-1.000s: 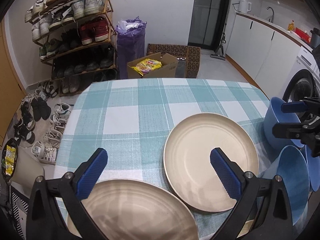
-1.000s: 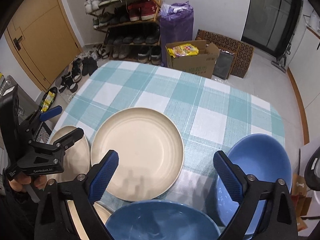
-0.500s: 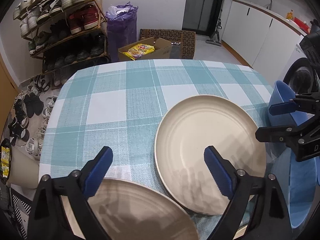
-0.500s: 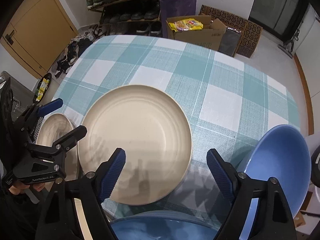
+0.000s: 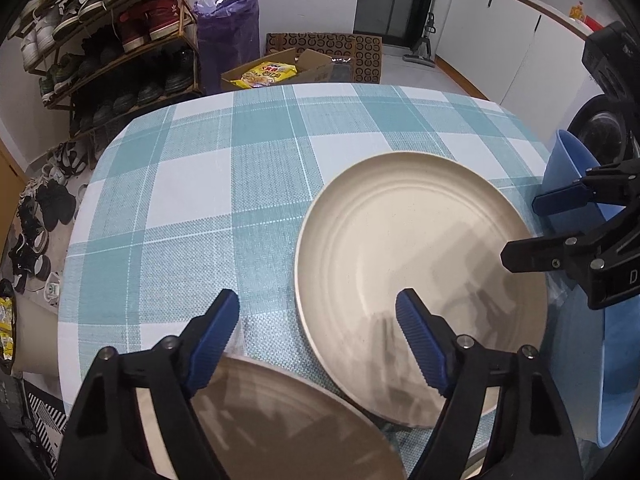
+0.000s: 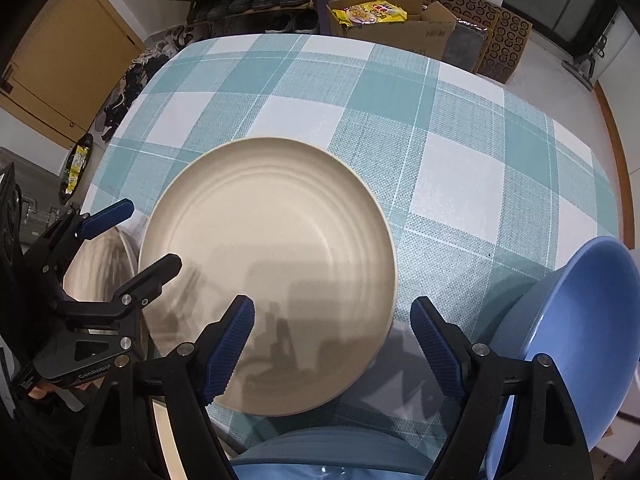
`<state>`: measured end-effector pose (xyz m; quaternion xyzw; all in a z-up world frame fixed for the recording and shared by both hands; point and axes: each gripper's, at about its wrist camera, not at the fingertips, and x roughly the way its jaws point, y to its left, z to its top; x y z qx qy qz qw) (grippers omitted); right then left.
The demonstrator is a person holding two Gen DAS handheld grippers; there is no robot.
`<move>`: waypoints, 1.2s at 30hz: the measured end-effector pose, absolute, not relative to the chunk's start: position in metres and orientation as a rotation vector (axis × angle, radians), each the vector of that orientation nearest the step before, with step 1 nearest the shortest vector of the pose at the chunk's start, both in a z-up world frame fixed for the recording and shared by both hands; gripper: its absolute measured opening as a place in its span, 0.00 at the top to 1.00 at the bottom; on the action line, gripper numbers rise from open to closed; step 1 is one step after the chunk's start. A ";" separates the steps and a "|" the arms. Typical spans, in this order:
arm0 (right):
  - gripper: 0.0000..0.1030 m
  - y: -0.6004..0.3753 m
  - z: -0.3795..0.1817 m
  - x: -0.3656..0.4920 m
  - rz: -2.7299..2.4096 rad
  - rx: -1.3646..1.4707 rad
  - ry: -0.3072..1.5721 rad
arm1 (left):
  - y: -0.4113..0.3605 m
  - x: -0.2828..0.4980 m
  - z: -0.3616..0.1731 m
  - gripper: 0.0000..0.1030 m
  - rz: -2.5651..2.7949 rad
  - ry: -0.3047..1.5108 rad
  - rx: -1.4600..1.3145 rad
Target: Organize plates and bowls
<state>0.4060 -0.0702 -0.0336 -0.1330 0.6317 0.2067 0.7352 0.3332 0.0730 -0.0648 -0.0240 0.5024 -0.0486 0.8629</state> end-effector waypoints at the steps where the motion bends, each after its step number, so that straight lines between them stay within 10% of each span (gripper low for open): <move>1: 0.19 -0.069 -0.034 0.406 0.454 -0.295 1.389 | 0.073 0.333 -0.066 0.26 -0.103 1.057 -0.050; 36: 0.19 -0.035 -0.067 0.408 0.392 -0.478 1.463 | 0.094 0.336 -0.078 0.32 0.013 1.074 0.008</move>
